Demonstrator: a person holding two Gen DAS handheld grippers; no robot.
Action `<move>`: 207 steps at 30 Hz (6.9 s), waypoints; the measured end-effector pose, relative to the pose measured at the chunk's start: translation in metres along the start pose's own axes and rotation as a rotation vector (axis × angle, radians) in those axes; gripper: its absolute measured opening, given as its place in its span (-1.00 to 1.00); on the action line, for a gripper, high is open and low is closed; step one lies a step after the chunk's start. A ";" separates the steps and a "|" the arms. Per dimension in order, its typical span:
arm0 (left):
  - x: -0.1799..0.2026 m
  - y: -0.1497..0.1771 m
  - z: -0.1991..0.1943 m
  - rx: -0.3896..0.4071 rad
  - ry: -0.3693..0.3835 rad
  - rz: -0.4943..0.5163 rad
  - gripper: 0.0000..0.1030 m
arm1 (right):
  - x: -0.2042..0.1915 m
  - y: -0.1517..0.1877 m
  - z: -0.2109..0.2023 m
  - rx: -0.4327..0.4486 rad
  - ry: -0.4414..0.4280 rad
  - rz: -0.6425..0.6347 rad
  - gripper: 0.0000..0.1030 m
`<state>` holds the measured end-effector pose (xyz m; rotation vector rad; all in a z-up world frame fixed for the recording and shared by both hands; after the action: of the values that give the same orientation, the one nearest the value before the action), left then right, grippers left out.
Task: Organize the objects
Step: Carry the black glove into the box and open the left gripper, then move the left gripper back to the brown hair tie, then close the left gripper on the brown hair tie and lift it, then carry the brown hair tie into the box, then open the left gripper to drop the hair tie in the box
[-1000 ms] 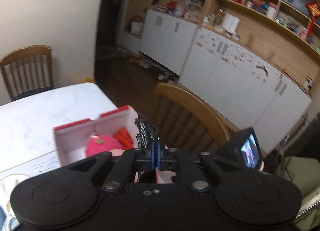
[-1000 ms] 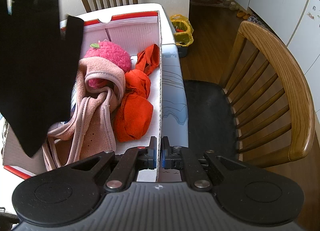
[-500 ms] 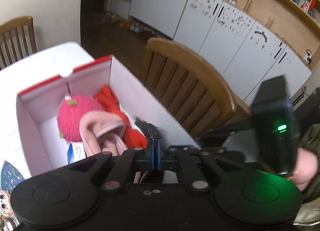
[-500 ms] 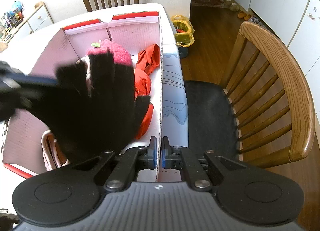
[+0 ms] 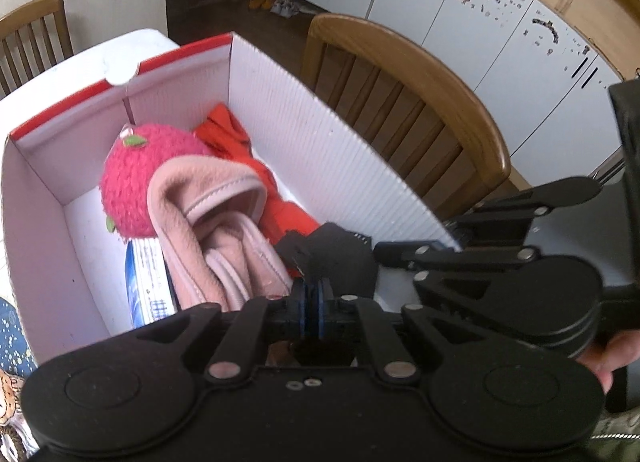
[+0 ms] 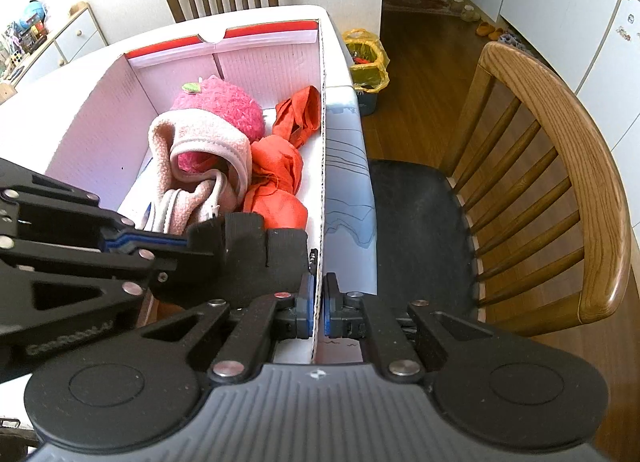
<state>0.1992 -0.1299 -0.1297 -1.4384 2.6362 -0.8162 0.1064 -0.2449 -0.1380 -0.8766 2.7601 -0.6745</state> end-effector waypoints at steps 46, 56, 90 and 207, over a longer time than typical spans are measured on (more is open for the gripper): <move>-0.058 0.035 -0.106 0.266 -0.189 -0.223 0.57 | 0.002 0.003 0.000 -0.001 0.015 0.026 -0.92; -0.115 0.060 -0.142 0.322 -0.315 -0.386 0.85 | 0.004 0.005 0.000 -0.004 0.019 0.033 -0.92; -0.175 0.151 -0.099 0.183 -0.448 -0.496 0.73 | 0.004 0.004 0.002 -0.033 0.046 0.057 -0.92; -0.070 -0.006 -0.040 0.087 -0.246 -0.163 -0.39 | 0.006 0.004 0.007 -0.026 0.054 0.119 -0.91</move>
<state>0.2328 -0.0599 -0.1077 -1.6301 2.3010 -0.7037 0.1016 -0.2480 -0.1458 -0.7016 2.8476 -0.6520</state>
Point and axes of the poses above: each gripper's, at about its wrist camera, not at the fingertips, and z roughly the way its jaws point, x to its right, y to its underside, the point moved 2 cm from there along z, roughly the way its jaws point, and after that the axes turned 1 degree about y, right-handed, at the moved point
